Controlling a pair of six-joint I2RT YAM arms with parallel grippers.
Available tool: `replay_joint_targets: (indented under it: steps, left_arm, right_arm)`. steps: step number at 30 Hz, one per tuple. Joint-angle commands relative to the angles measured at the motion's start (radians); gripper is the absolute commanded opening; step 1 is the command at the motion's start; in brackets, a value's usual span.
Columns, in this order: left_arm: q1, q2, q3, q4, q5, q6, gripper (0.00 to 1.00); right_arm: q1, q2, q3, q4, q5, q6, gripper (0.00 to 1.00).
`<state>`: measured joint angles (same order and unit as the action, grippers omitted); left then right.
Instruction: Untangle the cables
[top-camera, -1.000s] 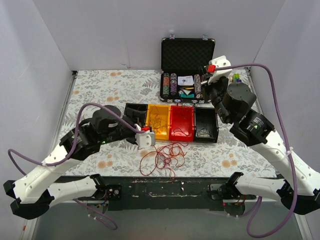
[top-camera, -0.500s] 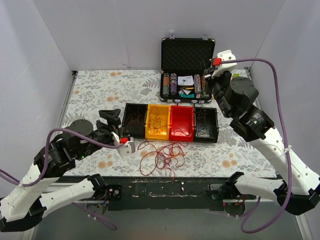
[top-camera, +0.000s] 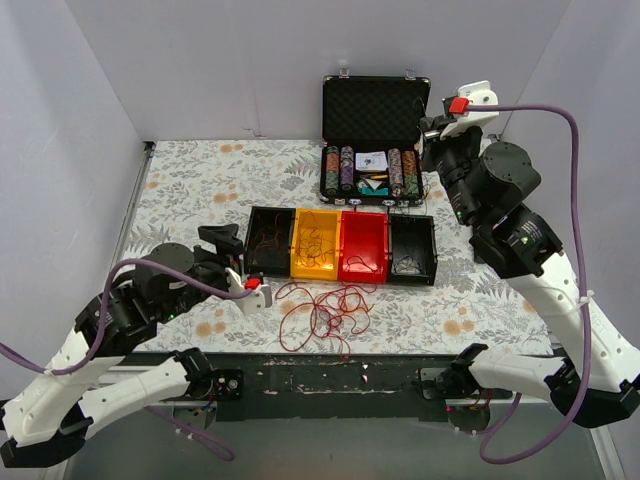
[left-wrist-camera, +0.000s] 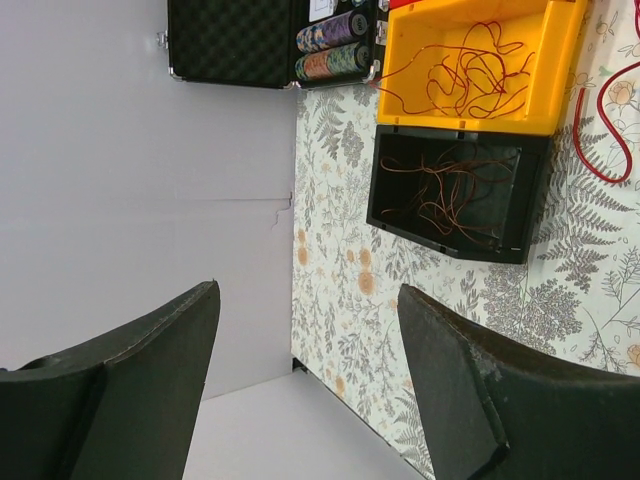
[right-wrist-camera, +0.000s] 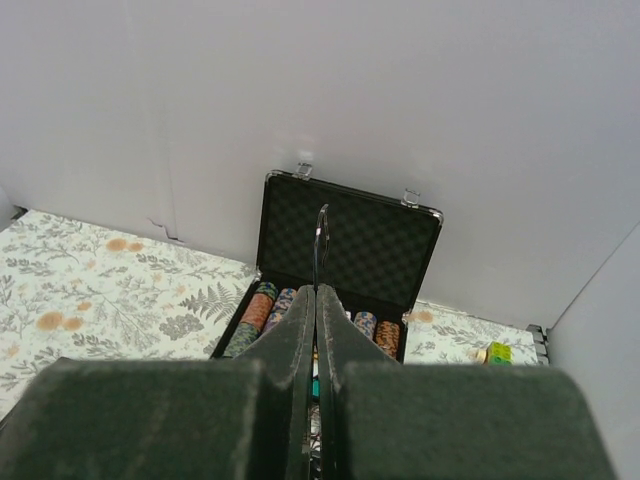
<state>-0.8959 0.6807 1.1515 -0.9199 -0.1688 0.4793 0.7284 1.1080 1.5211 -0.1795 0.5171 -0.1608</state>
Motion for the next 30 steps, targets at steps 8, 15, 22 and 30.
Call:
replay_joint_targets:
  steps: [8,15,22,30]
  left_arm:
    - [0.006,-0.007,-0.035,0.012,0.003,0.008,0.72]
    - [0.005,-0.004,-0.049,0.016,0.006,0.008,0.72]
    - [0.006,-0.003,-0.053,0.023,0.006,0.008,0.72]
    - [0.006,0.005,-0.064,0.035,0.012,0.010,0.72]
  right_arm:
    - [-0.029,-0.025,-0.079,0.066,0.020,0.004,0.01]
    - [-0.076,-0.054,-0.183,0.084,0.000,0.035,0.01]
    - [-0.129,-0.080,-0.268,0.090,-0.038,0.072,0.01]
    - [-0.173,-0.089,-0.354,0.098,-0.058,0.102,0.01]
